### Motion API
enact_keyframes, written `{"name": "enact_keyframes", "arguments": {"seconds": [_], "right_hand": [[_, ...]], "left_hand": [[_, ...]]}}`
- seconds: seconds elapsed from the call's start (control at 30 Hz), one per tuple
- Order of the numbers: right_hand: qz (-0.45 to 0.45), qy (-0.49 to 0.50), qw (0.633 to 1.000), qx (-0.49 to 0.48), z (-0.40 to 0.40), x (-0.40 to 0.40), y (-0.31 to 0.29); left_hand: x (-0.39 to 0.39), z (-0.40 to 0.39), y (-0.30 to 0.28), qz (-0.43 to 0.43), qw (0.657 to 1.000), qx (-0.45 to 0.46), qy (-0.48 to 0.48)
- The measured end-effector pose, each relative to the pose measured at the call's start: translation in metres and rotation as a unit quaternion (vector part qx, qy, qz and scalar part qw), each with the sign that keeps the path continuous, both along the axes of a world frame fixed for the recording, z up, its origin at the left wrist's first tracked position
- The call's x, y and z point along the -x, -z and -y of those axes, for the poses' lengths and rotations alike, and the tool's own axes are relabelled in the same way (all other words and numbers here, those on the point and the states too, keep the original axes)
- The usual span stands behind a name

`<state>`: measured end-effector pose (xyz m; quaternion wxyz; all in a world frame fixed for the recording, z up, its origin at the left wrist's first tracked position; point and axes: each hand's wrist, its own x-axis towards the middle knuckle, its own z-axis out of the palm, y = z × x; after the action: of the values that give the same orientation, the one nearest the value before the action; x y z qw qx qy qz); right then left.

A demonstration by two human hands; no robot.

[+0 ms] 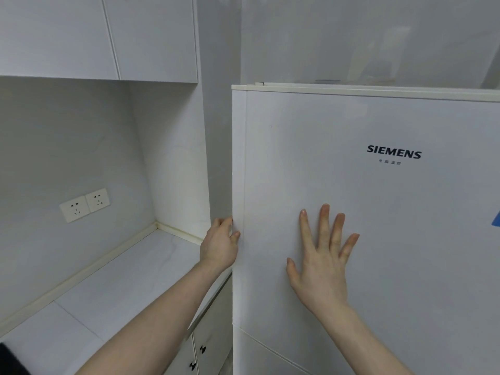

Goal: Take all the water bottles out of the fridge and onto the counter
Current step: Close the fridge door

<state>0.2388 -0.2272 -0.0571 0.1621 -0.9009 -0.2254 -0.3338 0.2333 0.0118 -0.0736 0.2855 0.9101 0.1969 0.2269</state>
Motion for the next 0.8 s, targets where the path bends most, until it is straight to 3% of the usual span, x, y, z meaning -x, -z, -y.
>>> {"name": "enact_keyframes", "arguments": {"seconds": [0.27,0.37,0.47,0.53,0.8], "right_hand": [[0.016,0.02,0.999,0.022,-0.004,-0.007,0.005],[0.011,0.023,0.999,0.029,-0.003,-0.007,0.006],[0.005,0.021,0.999,0.035,-0.003,-0.007,0.005],[-0.002,0.019,0.999,0.038,-0.002,-0.006,0.005],[-0.045,0.034,0.997,0.056,-0.003,0.005,-0.002]], "left_hand": [[0.002,0.004,-0.005,-0.031,0.995,-0.073,-0.055],[0.007,0.012,-0.002,0.039,0.995,-0.061,-0.075],[0.014,0.02,0.009,0.108,0.984,-0.139,-0.007],[0.017,0.026,0.021,0.096,0.978,-0.181,0.033],[0.045,0.02,0.005,-0.015,0.976,-0.196,0.092]]}}
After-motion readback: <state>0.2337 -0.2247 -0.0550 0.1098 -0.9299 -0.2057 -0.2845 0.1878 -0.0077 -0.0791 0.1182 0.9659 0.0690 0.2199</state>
